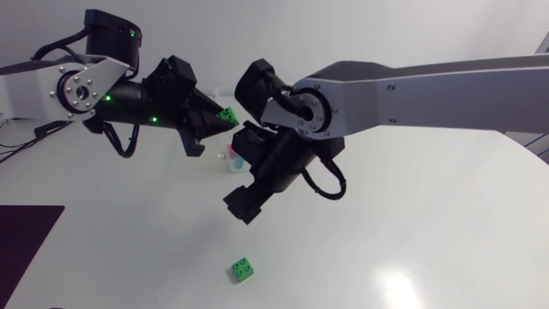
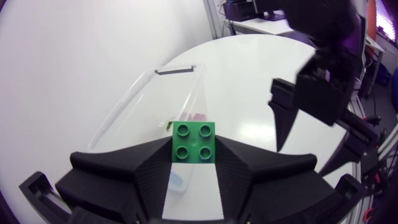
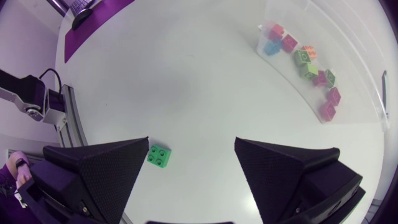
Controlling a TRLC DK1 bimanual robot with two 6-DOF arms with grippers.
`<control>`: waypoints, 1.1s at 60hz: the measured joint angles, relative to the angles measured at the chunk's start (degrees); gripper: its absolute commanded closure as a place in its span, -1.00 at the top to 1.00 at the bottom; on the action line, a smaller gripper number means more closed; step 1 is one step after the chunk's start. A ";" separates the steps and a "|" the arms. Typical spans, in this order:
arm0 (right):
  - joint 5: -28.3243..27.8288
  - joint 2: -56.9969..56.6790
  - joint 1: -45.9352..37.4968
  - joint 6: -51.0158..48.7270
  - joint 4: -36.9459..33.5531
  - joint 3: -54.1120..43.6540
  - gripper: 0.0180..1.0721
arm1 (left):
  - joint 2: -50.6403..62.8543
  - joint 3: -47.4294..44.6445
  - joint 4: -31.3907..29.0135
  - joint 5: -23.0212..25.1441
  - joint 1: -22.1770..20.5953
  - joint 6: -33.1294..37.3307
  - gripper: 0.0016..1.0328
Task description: Place the duplo bricks in the container
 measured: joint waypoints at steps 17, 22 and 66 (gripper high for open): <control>0.20 3.41 3.04 1.68 -0.52 -2.21 0.90 | 10.16 12.02 2.19 -1.46 2.05 -8.15 -0.43; 0.20 4.37 4.15 2.25 -0.55 -2.40 0.89 | 14.03 17.29 2.08 -1.84 2.45 -9.97 -0.43; -0.22 14.51 9.44 3.96 -5.22 1.90 0.83 | 33.77 37.59 -5.25 -6.25 2.78 -13.68 0.93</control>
